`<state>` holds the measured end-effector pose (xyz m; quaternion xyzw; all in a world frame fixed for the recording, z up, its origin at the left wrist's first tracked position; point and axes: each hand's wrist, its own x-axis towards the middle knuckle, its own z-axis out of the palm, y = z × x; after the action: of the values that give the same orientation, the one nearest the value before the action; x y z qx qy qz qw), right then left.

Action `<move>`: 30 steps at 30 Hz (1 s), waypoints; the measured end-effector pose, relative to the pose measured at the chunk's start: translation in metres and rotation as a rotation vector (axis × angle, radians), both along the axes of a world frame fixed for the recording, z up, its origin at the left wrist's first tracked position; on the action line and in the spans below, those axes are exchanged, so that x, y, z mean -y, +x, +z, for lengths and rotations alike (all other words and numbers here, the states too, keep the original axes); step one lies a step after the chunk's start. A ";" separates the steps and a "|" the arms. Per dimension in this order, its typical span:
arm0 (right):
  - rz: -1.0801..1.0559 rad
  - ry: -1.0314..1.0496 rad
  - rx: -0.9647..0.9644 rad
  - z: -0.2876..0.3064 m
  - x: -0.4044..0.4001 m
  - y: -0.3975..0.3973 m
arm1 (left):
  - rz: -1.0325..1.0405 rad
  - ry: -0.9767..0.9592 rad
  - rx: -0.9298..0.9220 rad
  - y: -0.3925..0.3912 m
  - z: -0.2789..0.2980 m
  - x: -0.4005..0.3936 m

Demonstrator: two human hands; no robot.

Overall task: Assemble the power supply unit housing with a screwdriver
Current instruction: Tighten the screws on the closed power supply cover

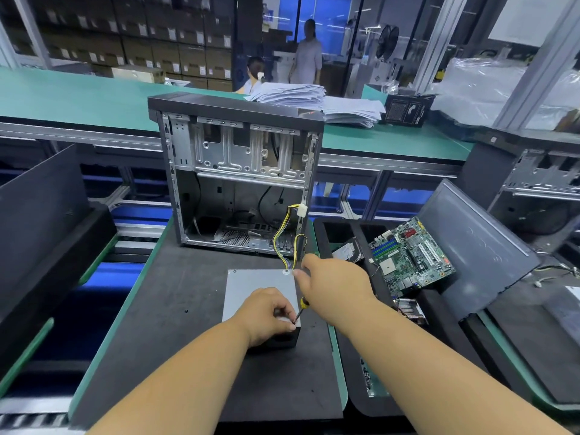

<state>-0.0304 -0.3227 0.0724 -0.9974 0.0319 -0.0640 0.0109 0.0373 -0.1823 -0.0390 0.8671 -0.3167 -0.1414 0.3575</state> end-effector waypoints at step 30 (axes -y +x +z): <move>0.128 0.162 -0.096 0.011 0.001 -0.002 | -0.009 -0.001 -0.009 0.002 -0.002 0.002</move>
<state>-0.0321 -0.3239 0.0829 -0.9952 -0.0261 -0.0128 0.0939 0.0397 -0.1839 -0.0413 0.8649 -0.3189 -0.1467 0.3587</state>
